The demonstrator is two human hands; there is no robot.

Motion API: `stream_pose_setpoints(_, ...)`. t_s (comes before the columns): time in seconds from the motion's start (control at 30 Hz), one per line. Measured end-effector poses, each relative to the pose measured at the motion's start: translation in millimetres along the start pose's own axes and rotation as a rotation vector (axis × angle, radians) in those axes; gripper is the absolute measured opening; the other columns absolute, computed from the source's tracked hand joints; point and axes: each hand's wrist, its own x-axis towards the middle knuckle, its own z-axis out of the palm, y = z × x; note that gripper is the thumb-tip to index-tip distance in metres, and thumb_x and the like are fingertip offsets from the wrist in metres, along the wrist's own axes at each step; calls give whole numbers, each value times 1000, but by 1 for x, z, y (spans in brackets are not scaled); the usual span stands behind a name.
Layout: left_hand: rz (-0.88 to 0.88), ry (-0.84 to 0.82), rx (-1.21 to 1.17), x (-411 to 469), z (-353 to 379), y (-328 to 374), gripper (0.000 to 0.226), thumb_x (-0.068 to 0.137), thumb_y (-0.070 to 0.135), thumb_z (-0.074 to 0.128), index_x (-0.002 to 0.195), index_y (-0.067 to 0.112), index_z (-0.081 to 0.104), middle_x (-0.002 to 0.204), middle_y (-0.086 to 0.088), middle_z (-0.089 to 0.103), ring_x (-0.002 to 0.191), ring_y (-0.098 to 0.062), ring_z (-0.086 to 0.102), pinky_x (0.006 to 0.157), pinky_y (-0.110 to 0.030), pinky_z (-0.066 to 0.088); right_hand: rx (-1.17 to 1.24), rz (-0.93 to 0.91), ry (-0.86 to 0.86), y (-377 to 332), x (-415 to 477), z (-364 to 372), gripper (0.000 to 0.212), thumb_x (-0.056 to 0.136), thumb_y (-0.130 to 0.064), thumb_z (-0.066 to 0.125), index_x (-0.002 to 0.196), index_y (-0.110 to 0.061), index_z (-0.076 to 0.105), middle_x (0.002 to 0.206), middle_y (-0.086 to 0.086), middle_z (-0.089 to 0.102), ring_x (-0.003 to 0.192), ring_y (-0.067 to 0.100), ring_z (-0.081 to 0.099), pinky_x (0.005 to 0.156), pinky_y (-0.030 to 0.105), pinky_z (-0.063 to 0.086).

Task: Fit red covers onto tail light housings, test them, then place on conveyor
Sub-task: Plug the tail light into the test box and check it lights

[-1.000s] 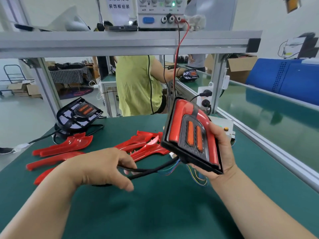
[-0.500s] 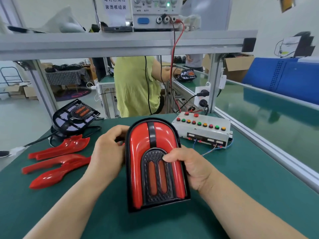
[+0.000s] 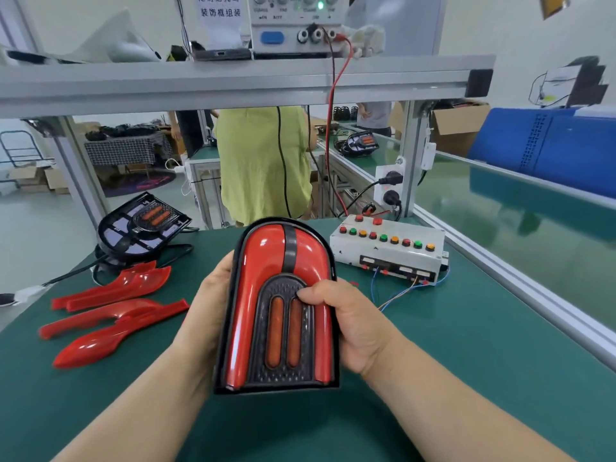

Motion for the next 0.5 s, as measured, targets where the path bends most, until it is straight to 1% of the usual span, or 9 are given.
stream_pose_setpoints(0.07,-11,2,-22,2,-1,-4,37,102,22,47,133,6,58,131,-24,61,124,-46,54,106,-63,40,-30,-14,83,-2,1,2,57,69,-14,61,120,9,60,99,20,69,82,31,68,73,41,59)
stream_pose_setpoints(0.13,-19,7,-41,3,-1,-5,39,96,34,56,127,13,65,125,-17,67,118,-40,61,102,-60,46,-30,-33,141,-4,0,2,61,72,-12,62,128,9,54,107,25,67,90,36,66,76,45,59)
stream_pose_setpoints(0.2,-79,1,-134,4,2,-4,40,90,40,60,120,14,71,117,-16,71,107,-36,68,88,-54,55,-9,-61,198,-8,-1,0,50,83,-6,60,130,8,53,117,31,66,94,38,66,78,49,59)
stream_pose_setpoints(0.23,-111,-10,-164,5,4,-3,42,92,43,56,119,15,71,116,-16,71,104,-34,70,80,-49,58,1,-79,227,-10,-1,-1,44,87,-3,56,131,7,53,119,32,65,94,38,67,78,49,60)
stream_pose_setpoints(0.27,-135,-29,-166,5,6,-4,46,97,47,47,121,15,69,117,-16,71,104,-33,70,75,-44,59,12,-98,251,-12,-1,-3,42,90,-1,54,131,6,53,120,31,64,94,37,68,78,49,61)
stream_pose_setpoints(0.3,-149,-43,-147,5,8,-5,51,100,51,39,122,15,68,118,-15,71,105,-31,70,73,-40,60,24,-114,270,-13,-2,-4,41,91,0,53,131,5,53,120,30,65,93,37,69,77,50,61)
stream_pose_setpoints(0.33,-151,-53,-113,3,11,-6,54,101,53,36,118,15,71,115,-14,72,103,-29,71,70,-36,60,32,-126,288,-14,-2,-6,40,91,0,55,132,2,53,119,29,66,93,37,69,75,50,61)
stream_pose_setpoints(0.43,-135,-103,-6,-5,21,-8,57,101,54,37,97,17,79,103,-11,76,93,-25,74,64,-28,60,33,-162,351,-16,-1,-11,37,91,-5,64,126,-10,56,112,22,71,91,35,73,69,45,62)
stream_pose_setpoints(0.5,-130,-109,26,-10,25,-7,58,102,52,37,97,12,78,100,-11,77,91,-23,75,64,-28,60,22,-191,393,-16,-1,-12,34,90,-11,68,122,-15,59,109,17,73,96,37,72,69,45,62)
